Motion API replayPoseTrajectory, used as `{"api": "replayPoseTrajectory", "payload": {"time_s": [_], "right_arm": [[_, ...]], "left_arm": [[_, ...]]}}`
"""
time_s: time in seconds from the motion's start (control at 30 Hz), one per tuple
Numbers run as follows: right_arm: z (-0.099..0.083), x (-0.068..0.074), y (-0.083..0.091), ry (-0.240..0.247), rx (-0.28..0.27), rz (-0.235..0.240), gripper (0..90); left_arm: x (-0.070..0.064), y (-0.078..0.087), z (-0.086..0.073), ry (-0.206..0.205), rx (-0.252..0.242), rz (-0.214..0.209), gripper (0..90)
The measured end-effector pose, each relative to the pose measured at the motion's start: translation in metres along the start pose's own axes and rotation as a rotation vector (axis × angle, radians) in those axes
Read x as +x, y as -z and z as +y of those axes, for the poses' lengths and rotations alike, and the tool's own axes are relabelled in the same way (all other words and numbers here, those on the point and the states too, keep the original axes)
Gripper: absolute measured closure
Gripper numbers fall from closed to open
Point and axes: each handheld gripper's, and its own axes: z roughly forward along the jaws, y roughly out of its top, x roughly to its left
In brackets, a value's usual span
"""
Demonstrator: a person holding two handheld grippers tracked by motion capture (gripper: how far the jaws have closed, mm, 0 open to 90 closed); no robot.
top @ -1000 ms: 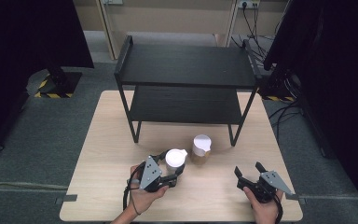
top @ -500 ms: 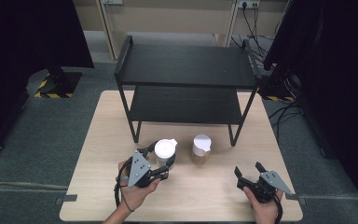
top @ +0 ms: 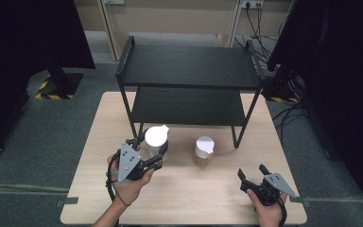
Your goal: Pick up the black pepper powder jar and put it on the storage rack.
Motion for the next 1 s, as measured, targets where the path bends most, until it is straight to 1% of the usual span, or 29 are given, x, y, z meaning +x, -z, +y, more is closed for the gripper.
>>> {"api": "replayPoseTrajectory", "payload": {"time_s": [0.07,0.5,0.73,1.0], "right_arm": [[0.000,0.000,0.000,0.000,0.000,0.000,9.8],[0.000,0.000,0.000,-0.005,-0.002,0.000,9.8],[0.000,0.000,0.000,-0.004,-0.003,0.000,9.8],[0.000,0.000,0.000,-0.005,-0.002,0.000,9.7]], "left_arm": [[0.000,0.000,0.002,-0.001,-0.004,0.006,31.0],[0.003,-0.007,0.025,-0.008,-0.067,0.059,31.0],[0.006,-0.011,0.040,-0.015,-0.089,0.082,31.0],[0.009,-0.014,0.053,-0.018,-0.110,0.109,31.0]]}}
